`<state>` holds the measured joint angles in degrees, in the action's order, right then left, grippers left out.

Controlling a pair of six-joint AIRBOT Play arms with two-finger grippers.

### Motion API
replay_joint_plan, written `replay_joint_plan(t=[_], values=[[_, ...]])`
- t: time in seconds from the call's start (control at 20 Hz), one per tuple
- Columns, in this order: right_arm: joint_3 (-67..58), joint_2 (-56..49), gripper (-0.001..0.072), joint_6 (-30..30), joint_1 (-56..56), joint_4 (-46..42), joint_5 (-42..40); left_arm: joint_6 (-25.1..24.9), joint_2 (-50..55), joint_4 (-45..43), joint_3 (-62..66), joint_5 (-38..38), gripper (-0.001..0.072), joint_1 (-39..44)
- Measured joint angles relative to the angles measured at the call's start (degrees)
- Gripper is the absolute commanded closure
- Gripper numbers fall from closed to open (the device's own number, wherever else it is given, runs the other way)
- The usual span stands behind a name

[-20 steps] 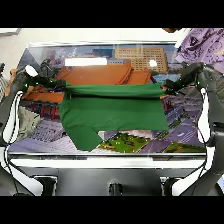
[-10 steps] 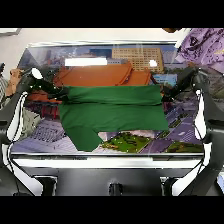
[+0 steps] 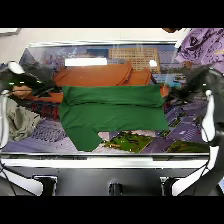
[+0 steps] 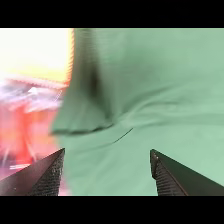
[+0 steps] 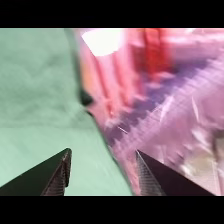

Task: Fold the clothes and pants, and hang the long-sleeved shirts on hangers.

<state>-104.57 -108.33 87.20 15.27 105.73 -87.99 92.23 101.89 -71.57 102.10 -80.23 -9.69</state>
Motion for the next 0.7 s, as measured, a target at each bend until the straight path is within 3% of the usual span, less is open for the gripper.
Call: replay_joint_plan(t=[0.2,0.35,0.5,0.7], values=[[14.0,7.6,0.0241,5.6,8.9,7.4,2.7,-0.4,-13.5,2.1,-18.1,2.0,0.01,-6.4],[26.6,12.3,0.0241,11.2,12.8,13.9,5.4,-3.3,-25.2,9.9,-39.1,8.1,0.01,-9.0],[35.1,15.0,0.0241,14.6,14.3,17.7,7.9,-7.4,-34.1,19.2,-57.5,13.6,0.01,-9.2],[39.0,16.3,0.0241,16.3,14.9,20.2,9.2,-10.8,-38.8,26.3,-71.7,17.7,0.0101,-6.0]])
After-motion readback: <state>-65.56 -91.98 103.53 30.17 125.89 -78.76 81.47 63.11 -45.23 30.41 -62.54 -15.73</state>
